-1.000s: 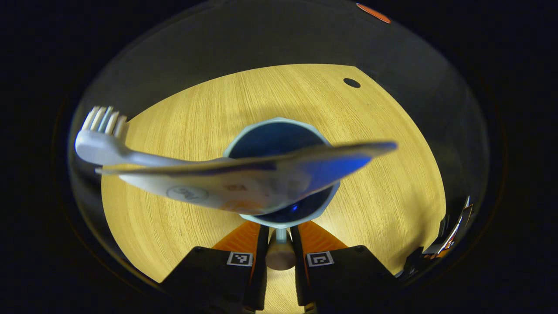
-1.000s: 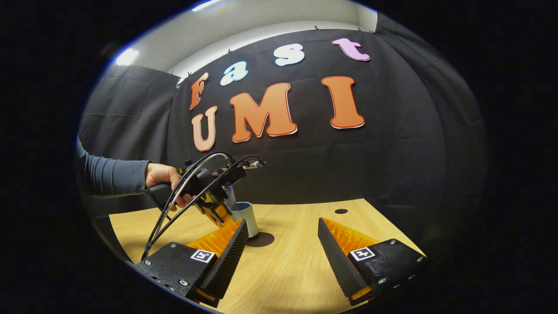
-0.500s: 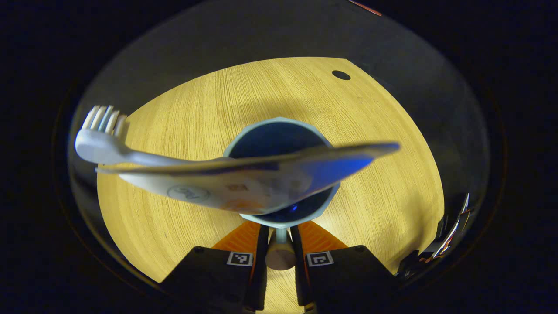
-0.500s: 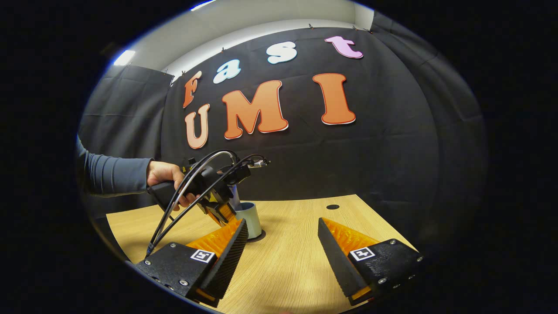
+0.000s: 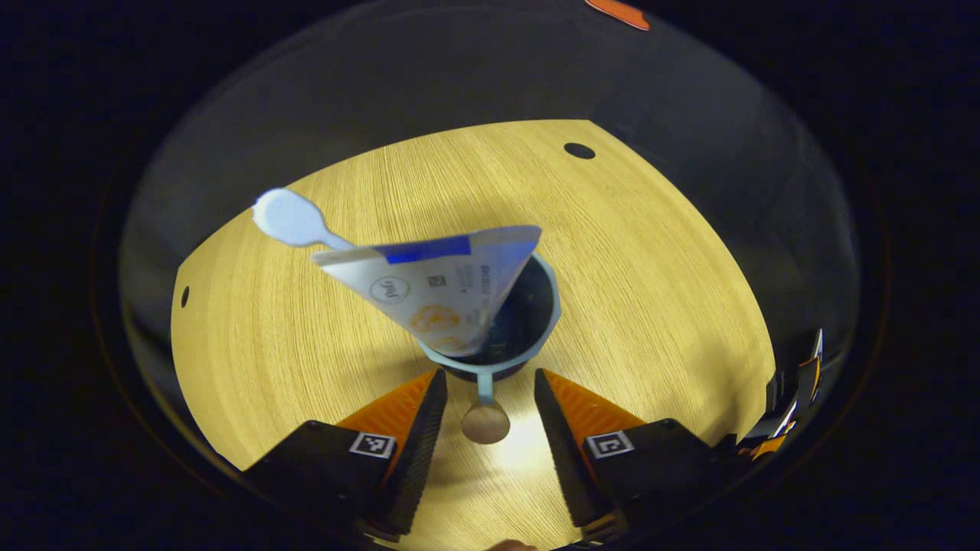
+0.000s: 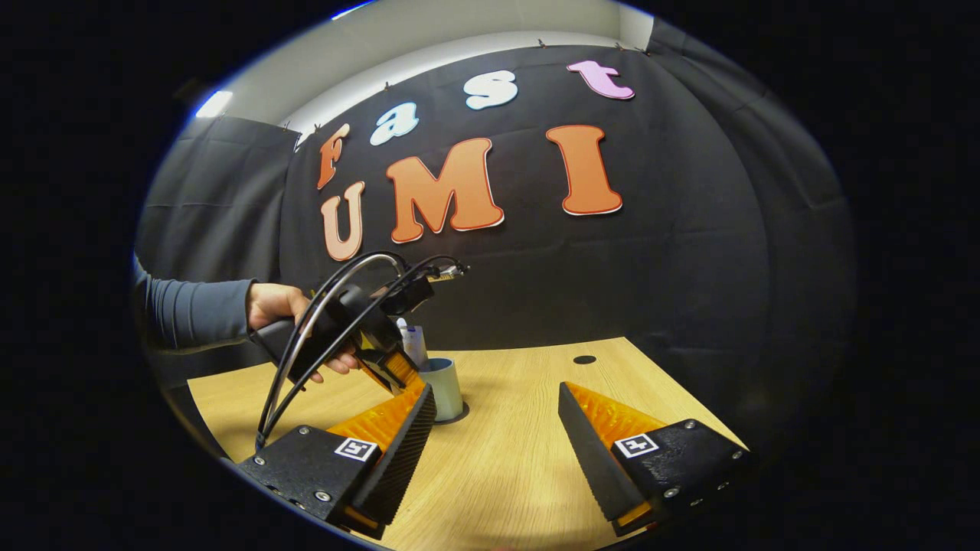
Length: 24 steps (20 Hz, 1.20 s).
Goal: Put the toothbrush and toothpaste on the desktop into the cup, then pick up the cup and place it on the coaster on the desktop.
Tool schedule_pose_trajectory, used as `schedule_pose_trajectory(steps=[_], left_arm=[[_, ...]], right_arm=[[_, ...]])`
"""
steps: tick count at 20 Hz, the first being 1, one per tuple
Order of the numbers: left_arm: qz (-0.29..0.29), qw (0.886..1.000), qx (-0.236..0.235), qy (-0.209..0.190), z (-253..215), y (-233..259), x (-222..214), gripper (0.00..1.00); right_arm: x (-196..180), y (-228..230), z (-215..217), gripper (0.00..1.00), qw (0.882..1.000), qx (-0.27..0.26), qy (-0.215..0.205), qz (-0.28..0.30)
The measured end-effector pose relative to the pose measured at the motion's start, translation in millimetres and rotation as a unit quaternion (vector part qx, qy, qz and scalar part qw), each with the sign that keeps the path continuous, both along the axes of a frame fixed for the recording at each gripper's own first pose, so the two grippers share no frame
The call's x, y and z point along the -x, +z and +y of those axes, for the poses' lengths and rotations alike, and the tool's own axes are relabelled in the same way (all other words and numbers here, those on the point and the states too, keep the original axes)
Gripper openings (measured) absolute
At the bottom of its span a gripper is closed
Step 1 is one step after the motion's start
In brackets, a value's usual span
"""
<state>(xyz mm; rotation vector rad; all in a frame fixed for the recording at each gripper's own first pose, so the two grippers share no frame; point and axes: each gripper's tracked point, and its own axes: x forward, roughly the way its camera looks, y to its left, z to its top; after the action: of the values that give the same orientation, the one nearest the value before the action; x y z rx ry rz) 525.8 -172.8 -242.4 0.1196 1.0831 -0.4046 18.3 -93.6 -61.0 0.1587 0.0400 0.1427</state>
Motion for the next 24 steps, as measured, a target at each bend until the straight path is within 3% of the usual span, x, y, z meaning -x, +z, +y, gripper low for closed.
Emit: schedule_pose_trajectory(steps=[1,2,3,4,5,6,9,12,14,18,24], left_arm=[[-0.014,1.000,0.003,-0.005,4,-1,-5,0.82],[-0.028,1.000,0.005,-0.009,9,-2,-10,0.95],[-0.043,0.999,0.006,-0.015,14,-2,-14,0.97],[-0.063,0.998,0.007,-0.019,-6,13,-15,0.98],[-0.084,0.996,0.010,-0.022,17,19,-7,0.99],[-0.110,0.994,0.011,-0.023,14,23,-14,0.99],[-0.199,0.980,0.011,-0.015,20,37,-18,0.99],[-0.306,0.952,0.001,0.002,18,42,-32,0.99],[-0.360,0.933,0.013,0.016,19,46,-36,1.00],[-0.445,0.893,0.021,0.057,24,56,-43,1.00],[-0.553,0.825,0.007,0.117,31,75,-54,1.00]], right_arm=[[0,2,2,0.96,1.000,0.001,-0.002,0.000],[0,4,4,0.96,1.000,0.004,-0.004,0.000],[-1,6,6,1.00,1.000,0.007,-0.007,0.002],[-1,7,8,0.97,1.000,0.010,-0.011,0.004],[-1,9,11,1.00,1.000,0.012,-0.013,0.004],[-1,13,14,0.97,1.000,0.011,-0.015,0.004],[-1,24,26,0.97,1.000,0.008,-0.020,-0.001],[1,35,38,1.00,0.999,0.017,-0.026,-0.013],[3,45,47,0.96,0.999,0.025,-0.029,-0.023],[8,61,69,0.96,0.998,0.043,-0.026,-0.048],[10,72,87,0.97,0.996,0.054,-0.031,-0.069]])
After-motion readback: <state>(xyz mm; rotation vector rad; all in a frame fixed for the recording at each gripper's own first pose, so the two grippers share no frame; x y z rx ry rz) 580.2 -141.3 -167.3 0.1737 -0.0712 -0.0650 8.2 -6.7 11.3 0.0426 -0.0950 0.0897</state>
